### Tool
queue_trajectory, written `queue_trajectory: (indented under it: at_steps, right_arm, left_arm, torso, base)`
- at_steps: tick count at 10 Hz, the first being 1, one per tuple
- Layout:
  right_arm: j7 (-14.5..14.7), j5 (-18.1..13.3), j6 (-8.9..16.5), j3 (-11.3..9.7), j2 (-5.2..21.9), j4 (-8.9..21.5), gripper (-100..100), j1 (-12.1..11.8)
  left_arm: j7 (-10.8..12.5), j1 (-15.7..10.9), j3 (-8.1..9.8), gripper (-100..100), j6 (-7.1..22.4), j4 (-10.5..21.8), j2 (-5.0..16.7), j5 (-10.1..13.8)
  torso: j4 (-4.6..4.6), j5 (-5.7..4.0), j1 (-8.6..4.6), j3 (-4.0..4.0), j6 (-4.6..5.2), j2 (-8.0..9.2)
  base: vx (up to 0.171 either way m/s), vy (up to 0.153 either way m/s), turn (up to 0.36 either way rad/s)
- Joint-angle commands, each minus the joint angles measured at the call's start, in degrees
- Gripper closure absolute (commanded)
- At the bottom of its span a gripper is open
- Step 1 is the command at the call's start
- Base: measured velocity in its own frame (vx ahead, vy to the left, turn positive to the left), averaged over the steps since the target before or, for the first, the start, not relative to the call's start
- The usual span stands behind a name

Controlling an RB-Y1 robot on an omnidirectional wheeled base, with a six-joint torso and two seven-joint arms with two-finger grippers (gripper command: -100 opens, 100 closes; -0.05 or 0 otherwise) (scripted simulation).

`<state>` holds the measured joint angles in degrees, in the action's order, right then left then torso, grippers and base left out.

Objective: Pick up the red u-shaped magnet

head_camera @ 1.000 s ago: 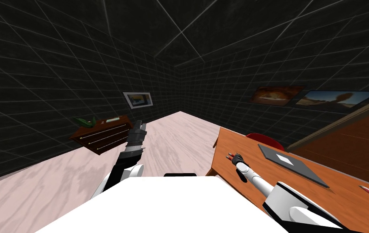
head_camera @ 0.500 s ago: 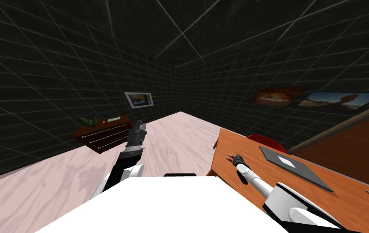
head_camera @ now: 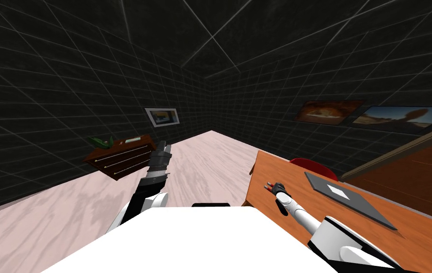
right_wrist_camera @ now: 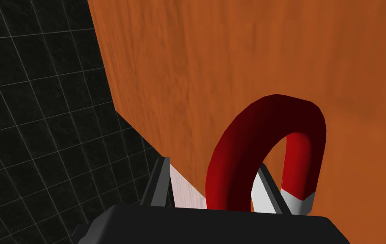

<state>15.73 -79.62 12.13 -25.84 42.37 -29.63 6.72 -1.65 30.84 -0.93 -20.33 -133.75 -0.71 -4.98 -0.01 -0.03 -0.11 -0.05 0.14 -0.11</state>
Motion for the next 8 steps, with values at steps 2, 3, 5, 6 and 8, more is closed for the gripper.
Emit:
queue_trajectory:
  at_steps: [2, 3, 5, 6, 8]
  right_arm:
    - [0.05, -0.03, -0.04, -0.04, 0.0, 0.0, 100, -0.01]
    - [0.06, -0.03, -0.01, -0.02, 0.03, 0.0, 100, 0.01]
    - [0.05, -0.03, 0.0, -0.02, 0.03, 0.0, 0, 0.01]
    - [-0.66, -0.44, -1.46, -0.15, 1.28, 0.18, 100, 0.52]
    - [-0.28, -0.21, -0.77, -0.05, 0.88, -0.13, 0, 0.13]
  left_arm:
    - [0.0, 0.0, 0.0, 0, 0.0, 0.0, 0.0, 0.0]
    - [0.0, 0.0, 0.0, 0, 0.0, 0.0, 0.0, 0.0]
    - [0.0, 0.0, 0.0, 0, 0.0, 0.0, 0.0, 0.0]
    - [0.0, 0.0, 0.0, 0, 0.0, 0.0, 0.0, 0.0]
    - [0.0, -0.01, -0.01, 0, 0.0, 0.0, -0.01, 0.0]
  torso:
    - [0.02, 0.01, 0.04, 0.02, 0.01, 0.02]
    - [0.01, -0.02, 0.03, 0.02, 0.03, 0.03]
    - [0.01, -0.02, 0.02, 0.03, 0.02, 0.04]
    - [0.01, -0.02, 0.02, 0.03, 0.02, 0.04]
    - [0.06, 0.03, 0.26, 0.15, 0.04, 0.25]
  base:
    - [0.0, 0.0, 0.0]
    - [0.0, 0.0, 0.0]
    - [0.0, 0.0, 0.0]
    - [-0.073, 0.09, -0.037]
    - [-0.027, 0.033, -0.014]
